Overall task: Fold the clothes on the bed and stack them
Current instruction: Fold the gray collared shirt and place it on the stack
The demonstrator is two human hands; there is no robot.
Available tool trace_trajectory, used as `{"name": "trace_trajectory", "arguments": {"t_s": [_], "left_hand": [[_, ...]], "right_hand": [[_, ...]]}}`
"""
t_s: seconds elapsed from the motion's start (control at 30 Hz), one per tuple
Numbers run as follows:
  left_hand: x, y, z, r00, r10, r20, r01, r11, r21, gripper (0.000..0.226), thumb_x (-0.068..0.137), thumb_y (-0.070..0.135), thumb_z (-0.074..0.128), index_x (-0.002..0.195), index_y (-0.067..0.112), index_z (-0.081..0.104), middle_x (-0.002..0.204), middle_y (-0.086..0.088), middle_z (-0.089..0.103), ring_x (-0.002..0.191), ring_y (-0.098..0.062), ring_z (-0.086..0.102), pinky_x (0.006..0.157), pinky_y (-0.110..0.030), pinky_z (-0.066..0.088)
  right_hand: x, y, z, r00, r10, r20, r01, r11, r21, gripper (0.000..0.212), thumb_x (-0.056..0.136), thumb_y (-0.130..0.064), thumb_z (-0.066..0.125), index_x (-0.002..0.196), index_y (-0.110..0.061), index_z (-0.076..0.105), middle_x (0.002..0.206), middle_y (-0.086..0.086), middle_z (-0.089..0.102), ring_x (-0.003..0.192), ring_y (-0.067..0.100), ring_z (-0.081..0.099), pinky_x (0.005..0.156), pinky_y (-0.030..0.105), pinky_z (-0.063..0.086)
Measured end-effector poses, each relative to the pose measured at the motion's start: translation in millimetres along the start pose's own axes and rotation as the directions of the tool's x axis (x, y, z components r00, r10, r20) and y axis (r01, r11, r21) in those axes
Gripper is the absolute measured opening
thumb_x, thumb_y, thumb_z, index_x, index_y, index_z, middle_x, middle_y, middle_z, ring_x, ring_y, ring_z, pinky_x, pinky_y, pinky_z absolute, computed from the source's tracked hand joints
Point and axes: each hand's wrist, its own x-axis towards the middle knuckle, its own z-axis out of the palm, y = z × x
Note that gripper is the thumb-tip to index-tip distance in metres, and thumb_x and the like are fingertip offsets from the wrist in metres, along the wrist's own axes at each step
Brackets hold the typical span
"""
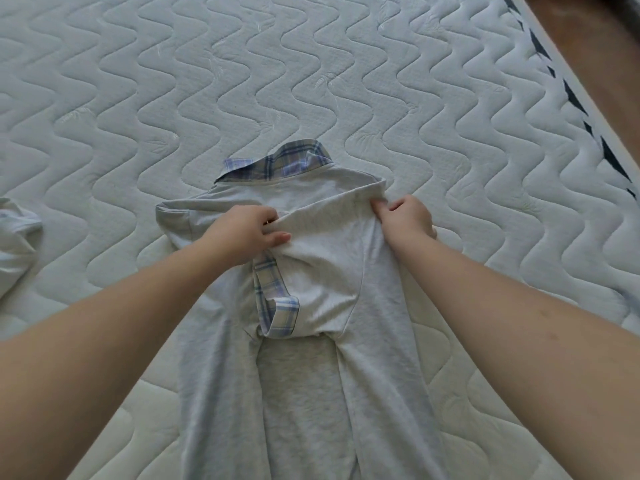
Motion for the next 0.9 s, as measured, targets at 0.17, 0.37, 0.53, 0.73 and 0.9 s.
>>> {"name": "trace_trajectory", "arguments": {"t_s": [0.17, 0.37, 0.53, 0.73, 0.9], "left_hand": [[-1.6, -5.4, 0.0, 0.997, -0.050, -0.053, 0.049, 0.999, -0.023, 0.041, 0.086, 0.053, 0.065, 0.069, 0.019, 0.051, 0.068, 0.002, 0.054, 0.063, -0.011, 0.050, 0.051, -0.029, 0.029], [-7.4, -22.7, 16.0, 0.958, -0.205, -0.200, 0.188, 0.977, -0.100, 0.037, 0.084, 0.055, 0.067, 0.076, 0.023, 0.050, 0.074, 0.006, 0.057, 0.069, -0.011, 0.051, 0.054, -0.030, 0.033], [-10.7, -15.7, 33.3, 0.946, -0.210, -0.246, 0.189, 0.976, -0.108, 0.029, 0.094, 0.045, 0.056, 0.091, 0.018, 0.050, 0.086, 0.001, 0.056, 0.084, -0.025, 0.056, 0.067, -0.037, 0.044], [-57.0, -33.8, 51.8, 0.788, -0.193, -0.584, 0.130, 0.980, -0.149, 0.045, 0.099, 0.040, 0.045, 0.138, 0.018, 0.047, 0.140, -0.005, 0.049, 0.131, -0.026, 0.041, 0.106, -0.044, 0.031], [-131.9, -68.6, 103.2, 0.894, -0.224, -0.389, 0.241, 0.970, -0.005, 0.071, 0.099, 0.054, 0.025, 0.154, 0.028, -0.011, 0.164, 0.005, -0.011, 0.150, -0.012, -0.009, 0.121, -0.034, -0.003]], "right_hand": [[8.4, -20.2, -0.2, 0.987, 0.145, -0.063, -0.140, 0.987, 0.077, 0.077, 0.080, -0.073, 0.057, 0.121, -0.009, 0.052, 0.123, 0.012, 0.062, 0.116, 0.034, 0.057, 0.100, 0.043, 0.042], [17.1, -21.4, 3.6, 0.978, 0.163, -0.127, -0.162, 0.987, 0.013, 0.066, 0.075, -0.072, 0.064, 0.101, -0.012, 0.060, 0.113, 0.011, 0.068, 0.103, 0.033, 0.064, 0.071, 0.034, 0.038], [22.9, -17.2, -2.1, 0.985, 0.119, -0.124, -0.130, 0.988, -0.086, 0.069, 0.074, -0.076, 0.060, 0.096, -0.011, 0.064, 0.108, 0.011, 0.069, 0.100, 0.032, 0.065, 0.068, 0.033, 0.038], [-33.9, 9.0, -7.0, 0.991, -0.102, 0.083, 0.100, 0.995, 0.021, 0.067, 0.078, -0.058, 0.071, 0.126, -0.017, 0.047, 0.124, 0.010, 0.058, 0.112, 0.030, 0.057, 0.098, 0.045, 0.046], [-136.0, 89.8, -10.2, 0.969, -0.232, 0.081, 0.240, 0.966, -0.099, 0.069, 0.078, -0.048, 0.075, 0.133, -0.020, 0.045, 0.127, 0.008, 0.048, 0.116, 0.026, 0.048, 0.101, 0.041, 0.040]]}}
